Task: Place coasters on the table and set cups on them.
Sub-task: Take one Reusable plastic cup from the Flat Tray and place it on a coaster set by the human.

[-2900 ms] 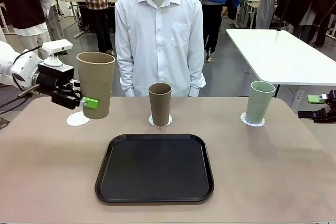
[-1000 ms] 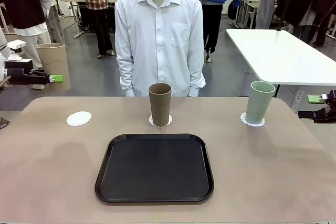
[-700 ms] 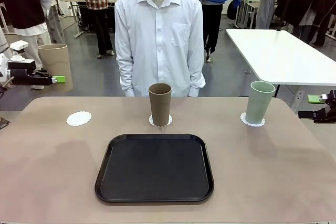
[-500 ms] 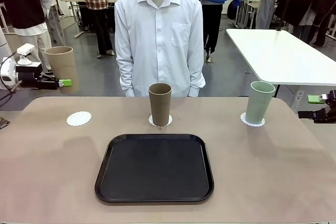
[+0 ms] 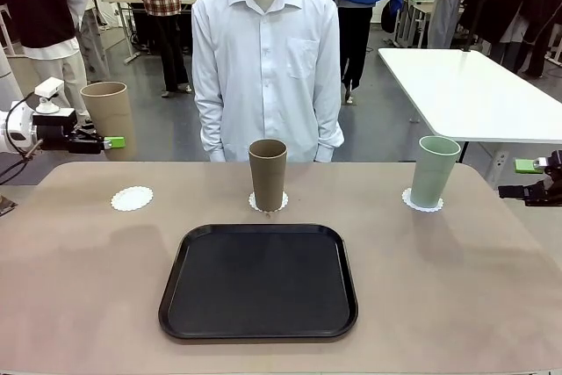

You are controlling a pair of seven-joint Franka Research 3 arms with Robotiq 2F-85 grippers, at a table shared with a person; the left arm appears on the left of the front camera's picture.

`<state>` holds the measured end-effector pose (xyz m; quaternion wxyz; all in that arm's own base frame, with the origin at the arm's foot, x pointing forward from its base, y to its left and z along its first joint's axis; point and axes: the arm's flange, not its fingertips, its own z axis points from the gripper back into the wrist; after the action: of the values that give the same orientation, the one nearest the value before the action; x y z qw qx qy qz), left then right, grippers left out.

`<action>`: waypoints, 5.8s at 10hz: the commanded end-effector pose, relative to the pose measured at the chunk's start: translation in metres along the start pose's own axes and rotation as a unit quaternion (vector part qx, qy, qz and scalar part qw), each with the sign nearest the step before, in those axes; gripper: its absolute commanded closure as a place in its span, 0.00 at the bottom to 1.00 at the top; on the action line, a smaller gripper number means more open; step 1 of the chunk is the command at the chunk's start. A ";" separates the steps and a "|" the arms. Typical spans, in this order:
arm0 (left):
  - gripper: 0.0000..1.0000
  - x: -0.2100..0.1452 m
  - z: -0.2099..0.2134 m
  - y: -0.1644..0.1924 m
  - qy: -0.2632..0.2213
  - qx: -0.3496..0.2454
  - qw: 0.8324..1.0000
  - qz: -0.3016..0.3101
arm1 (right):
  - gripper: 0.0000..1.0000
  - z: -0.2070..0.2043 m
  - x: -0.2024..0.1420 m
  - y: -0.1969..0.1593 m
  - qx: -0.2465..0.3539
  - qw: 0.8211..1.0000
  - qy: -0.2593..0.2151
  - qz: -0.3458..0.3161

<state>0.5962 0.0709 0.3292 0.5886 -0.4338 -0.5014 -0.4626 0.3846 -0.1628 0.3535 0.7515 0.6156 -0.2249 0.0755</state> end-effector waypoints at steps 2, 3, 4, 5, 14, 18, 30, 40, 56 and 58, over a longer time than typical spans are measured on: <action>0.18 0.000 0.000 0.000 0.000 0.000 1.000 0.000 | 0.00 -0.001 0.000 0.001 0.004 1.000 0.000 0.003; 0.18 -0.018 -0.002 0.008 -0.018 -0.051 0.998 0.010 | 0.00 -0.001 0.000 0.001 0.004 1.000 0.000 0.003; 0.18 -0.037 -0.005 0.011 -0.027 -0.082 0.996 0.002 | 0.00 -0.001 0.000 0.001 0.004 1.000 0.000 0.003; 0.18 -0.054 -0.006 0.009 -0.028 -0.097 0.995 -0.008 | 0.00 -0.001 0.000 0.001 0.004 1.000 0.000 0.003; 0.18 -0.106 -0.019 0.033 -0.013 -0.090 0.996 -0.020 | 0.00 -0.001 0.000 0.001 0.004 1.000 0.000 0.003; 0.18 -0.111 -0.017 0.039 0.000 -0.079 0.997 0.000 | 0.00 -0.001 0.000 0.001 0.004 1.000 0.000 0.003; 0.18 -0.122 -0.011 0.022 -0.015 -0.112 0.994 -0.005 | 0.00 -0.001 0.000 0.001 0.004 1.000 0.000 0.003; 0.00 -0.125 -0.008 0.022 -0.002 -0.129 0.992 -0.014 | 0.00 -0.001 0.000 0.001 0.004 1.000 0.000 0.003; 0.00 -0.002 0.067 -0.045 0.310 0.032 0.944 0.113 | 0.00 -0.001 0.000 0.001 0.004 1.000 0.000 0.003; 0.00 0.039 0.070 -0.081 0.411 0.061 0.899 0.139 | 0.00 -0.001 0.000 0.001 0.004 1.000 0.000 0.003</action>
<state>0.5311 0.1429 0.3658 0.7998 -0.2346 -0.2617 -0.4867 0.3848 -0.1621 0.3534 0.7514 0.6159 -0.2242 0.0761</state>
